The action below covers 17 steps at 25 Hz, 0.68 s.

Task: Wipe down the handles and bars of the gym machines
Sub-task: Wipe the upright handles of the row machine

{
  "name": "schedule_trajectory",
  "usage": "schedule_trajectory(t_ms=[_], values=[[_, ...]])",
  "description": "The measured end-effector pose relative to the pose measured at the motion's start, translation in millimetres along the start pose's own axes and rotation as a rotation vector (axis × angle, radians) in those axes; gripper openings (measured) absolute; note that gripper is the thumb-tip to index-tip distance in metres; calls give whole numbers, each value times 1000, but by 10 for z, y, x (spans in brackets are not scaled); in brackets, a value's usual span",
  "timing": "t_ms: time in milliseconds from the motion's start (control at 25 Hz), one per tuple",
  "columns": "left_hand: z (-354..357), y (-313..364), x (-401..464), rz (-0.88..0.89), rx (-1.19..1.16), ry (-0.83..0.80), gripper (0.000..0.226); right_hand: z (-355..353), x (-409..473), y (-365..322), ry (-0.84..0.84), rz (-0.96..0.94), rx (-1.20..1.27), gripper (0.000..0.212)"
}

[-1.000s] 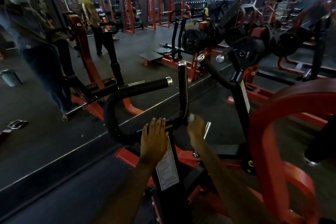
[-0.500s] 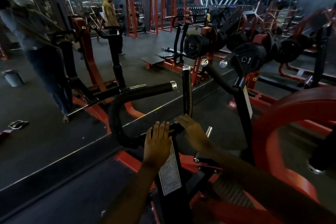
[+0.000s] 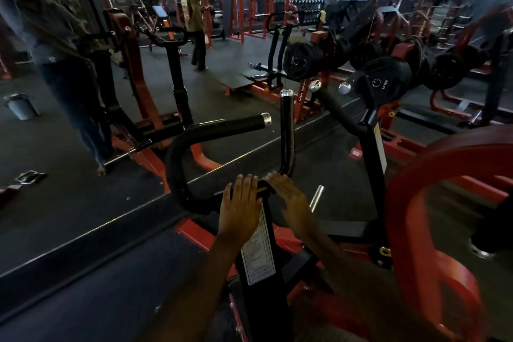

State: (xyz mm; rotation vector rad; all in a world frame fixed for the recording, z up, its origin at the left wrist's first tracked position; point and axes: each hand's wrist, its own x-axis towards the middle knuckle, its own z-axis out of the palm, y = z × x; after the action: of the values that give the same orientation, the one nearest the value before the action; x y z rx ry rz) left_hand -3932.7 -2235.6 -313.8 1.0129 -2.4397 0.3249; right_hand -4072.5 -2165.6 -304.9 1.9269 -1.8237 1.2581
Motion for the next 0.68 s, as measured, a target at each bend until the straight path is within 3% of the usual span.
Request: schedule_trajectory(t_ms=[80, 160, 240, 280, 400, 560, 680], values=[[7, -1, -6, 0, 9, -10, 53, -51, -180, 47, 39, -2, 100, 48], [26, -4, -9, 1, 14, -2, 54, -84, -85, 100, 205, 132, 164, 44], [23, -6, 4, -3, 22, 0, 54, -101, 340, 220, 466, 444, 272, 31], [29, -7, 5, -2, 19, -1, 54, -147, 597, 305, 517, 635, 358, 29], [32, 7, -5, 1, 24, 12, 53, -121, 914, 457, 255, 918, 739, 31], [63, -11, -10, 5, 49, 38, 52, -91, 635, 103, 261, 1058, 954, 23], [24, -3, 1, 7, 29, 42, 52, 39, 336, -261, 136, 1238, 1164, 19]])
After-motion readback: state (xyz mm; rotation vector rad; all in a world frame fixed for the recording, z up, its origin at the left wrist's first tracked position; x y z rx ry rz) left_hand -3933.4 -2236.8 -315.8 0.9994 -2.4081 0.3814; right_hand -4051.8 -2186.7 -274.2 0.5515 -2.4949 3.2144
